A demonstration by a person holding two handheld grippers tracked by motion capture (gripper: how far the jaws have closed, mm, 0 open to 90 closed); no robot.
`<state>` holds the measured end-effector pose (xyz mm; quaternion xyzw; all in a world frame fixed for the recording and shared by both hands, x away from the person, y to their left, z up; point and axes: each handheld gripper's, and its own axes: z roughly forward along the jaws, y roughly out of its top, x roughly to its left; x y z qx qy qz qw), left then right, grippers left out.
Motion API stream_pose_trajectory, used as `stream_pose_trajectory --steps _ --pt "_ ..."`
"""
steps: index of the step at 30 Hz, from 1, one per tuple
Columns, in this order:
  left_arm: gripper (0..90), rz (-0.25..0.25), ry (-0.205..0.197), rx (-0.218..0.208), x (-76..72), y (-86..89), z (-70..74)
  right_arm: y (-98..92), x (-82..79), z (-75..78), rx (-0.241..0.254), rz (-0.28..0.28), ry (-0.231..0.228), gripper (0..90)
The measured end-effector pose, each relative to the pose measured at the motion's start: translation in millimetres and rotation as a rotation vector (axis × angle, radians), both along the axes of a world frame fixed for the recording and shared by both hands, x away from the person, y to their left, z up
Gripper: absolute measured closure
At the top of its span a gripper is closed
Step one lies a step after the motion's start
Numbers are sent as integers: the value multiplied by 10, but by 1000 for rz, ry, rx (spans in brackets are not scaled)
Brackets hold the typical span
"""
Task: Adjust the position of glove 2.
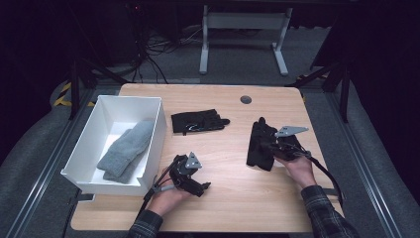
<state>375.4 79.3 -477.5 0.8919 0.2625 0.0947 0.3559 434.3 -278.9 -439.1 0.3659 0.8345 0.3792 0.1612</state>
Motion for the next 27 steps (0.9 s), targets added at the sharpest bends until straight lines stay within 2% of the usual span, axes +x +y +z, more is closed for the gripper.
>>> stream_pose_trajectory --steps 6,12,27 --pt "0 -4 1 1 3 0 1 29 57 -106 -32 11 24 900" --pt "0 -6 0 1 4 1 0 19 35 -146 -35 19 39 900" --pt "0 -10 1 1 6 3 1 -90 -280 -136 -44 45 63 900"
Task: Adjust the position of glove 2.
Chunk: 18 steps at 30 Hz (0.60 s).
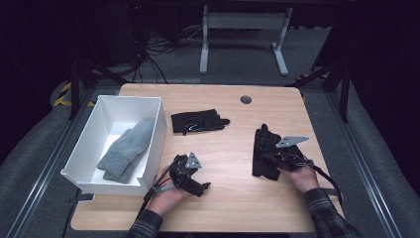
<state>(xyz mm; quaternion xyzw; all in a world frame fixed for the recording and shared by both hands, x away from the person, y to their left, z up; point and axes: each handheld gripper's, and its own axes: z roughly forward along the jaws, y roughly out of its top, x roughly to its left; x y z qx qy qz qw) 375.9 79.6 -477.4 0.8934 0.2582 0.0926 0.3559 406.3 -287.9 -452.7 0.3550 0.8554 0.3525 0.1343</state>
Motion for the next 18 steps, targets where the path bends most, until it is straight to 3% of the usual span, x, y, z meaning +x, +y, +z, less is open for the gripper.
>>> stream_pose_trajectory --steps 18 --pt "0 -1 -2 -2 -1 2 -1 -61 -504 5 -8 55 20 900"
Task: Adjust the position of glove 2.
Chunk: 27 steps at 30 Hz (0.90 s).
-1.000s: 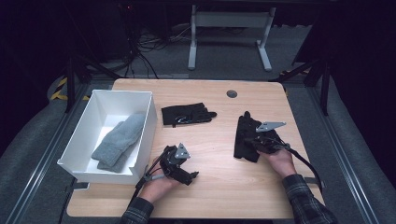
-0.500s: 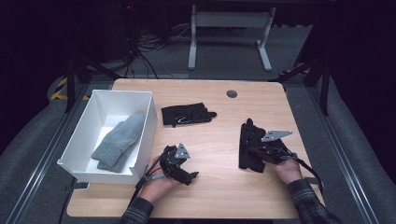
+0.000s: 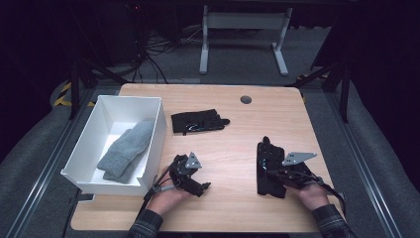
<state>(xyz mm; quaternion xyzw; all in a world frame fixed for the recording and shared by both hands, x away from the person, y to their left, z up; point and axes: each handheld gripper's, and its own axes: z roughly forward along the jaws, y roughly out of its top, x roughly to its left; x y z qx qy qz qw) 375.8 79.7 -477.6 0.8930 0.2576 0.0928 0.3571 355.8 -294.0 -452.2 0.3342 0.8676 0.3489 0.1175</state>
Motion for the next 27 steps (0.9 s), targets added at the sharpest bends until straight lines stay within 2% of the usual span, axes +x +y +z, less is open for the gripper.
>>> stream_pose_trajectory --steps 6,8,10,15,18,19,22,24,27 --pt "0 -1 1 0 -1 1 0 -36 -196 0 10 25 16 900" --pt "0 0 0 -1 -1 0 0 -36 -218 -1 11 27 17 900" --pt "0 -1 1 1 -1 1 1 -23 -306 -3 16 49 24 900" --pt "0 0 0 0 -2 1 0 1 -402 -6 20 78 35 900" --pt "0 -2 1 1 0 1 2 0 -424 7 15 83 25 897" --pt "0 -2 1 1 0 2 2 -7 -423 31 22 83 16 824" --pt "0 -2 0 0 1 1 0 -48 -396 129 55 47 -52 746" --pt "0 -3 1 0 1 1 0 -89 -336 167 55 12 -78 710" --pt "0 -2 0 0 1 1 0 -157 -209 177 25 -34 -98 670"
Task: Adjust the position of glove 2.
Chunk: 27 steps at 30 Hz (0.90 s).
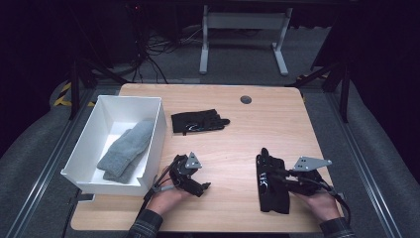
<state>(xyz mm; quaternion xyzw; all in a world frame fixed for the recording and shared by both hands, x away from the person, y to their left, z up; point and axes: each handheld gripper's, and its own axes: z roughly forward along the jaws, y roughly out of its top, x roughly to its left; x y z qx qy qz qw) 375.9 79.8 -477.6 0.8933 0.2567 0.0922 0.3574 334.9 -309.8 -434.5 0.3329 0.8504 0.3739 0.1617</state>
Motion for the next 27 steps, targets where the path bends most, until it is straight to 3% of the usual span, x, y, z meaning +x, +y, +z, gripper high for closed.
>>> stream_pose_trajectory --steps 7,15,24,27 --pt "0 -4 1 0 3 0 0 -190 235 -57 -30 -109 -16 533" --pt "0 -6 1 1 7 0 0 -505 473 -218 19 -252 -7 356" --pt "6 -7 11 6 23 -3 17 -572 549 -287 5 -301 7 292" --pt "122 0 20 11 37 11 67 -554 559 -295 -1 -295 16 254"
